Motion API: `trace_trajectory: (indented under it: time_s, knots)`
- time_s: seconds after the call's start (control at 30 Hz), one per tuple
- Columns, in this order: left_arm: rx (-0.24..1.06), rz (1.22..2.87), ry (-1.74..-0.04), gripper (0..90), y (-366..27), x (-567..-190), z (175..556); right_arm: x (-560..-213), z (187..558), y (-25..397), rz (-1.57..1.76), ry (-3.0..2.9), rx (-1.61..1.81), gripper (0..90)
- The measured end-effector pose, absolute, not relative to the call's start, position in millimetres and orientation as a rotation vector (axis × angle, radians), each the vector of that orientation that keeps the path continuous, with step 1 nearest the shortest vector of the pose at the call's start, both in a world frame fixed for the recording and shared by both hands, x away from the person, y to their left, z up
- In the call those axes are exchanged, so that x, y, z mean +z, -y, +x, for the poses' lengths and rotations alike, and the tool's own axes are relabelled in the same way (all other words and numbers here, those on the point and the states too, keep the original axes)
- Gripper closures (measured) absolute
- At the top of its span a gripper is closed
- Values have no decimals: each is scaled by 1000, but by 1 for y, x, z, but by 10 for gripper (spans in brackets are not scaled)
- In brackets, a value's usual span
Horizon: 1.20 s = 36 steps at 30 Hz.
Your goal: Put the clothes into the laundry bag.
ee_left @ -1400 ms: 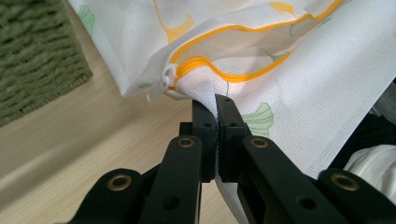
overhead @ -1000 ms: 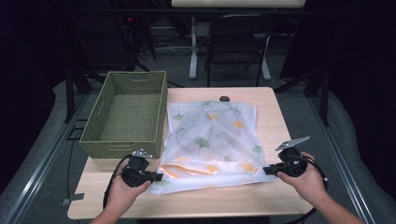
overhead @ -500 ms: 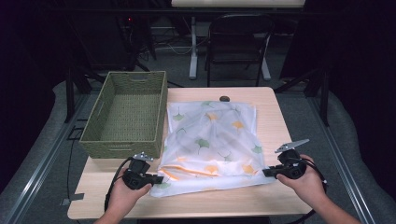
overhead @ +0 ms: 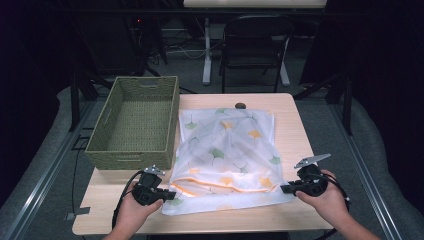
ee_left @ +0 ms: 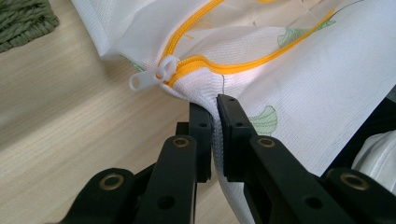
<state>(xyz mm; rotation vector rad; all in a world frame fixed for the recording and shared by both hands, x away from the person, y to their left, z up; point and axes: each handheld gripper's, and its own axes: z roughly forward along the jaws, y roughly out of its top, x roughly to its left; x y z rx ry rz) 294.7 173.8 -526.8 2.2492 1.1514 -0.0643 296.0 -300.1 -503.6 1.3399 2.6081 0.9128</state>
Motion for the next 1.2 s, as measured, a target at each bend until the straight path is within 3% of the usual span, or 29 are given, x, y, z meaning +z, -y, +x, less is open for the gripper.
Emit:
trace_trajectory:
  time_s: [0.5, 0.9, 1.2]
  knots:
    - [-76, 2254, -1158, 842, -173, -533, 292, -511, 291, 299, 1349, -2611, 928, 758]
    - [-79, 2236, -1161, 797, -175, -531, 291, -509, 290, 297, 1352, -2601, 946, 670]
    - [-53, 2193, -1166, 620, -183, -526, 288, -505, 285, 300, 1348, -2590, 976, 549]
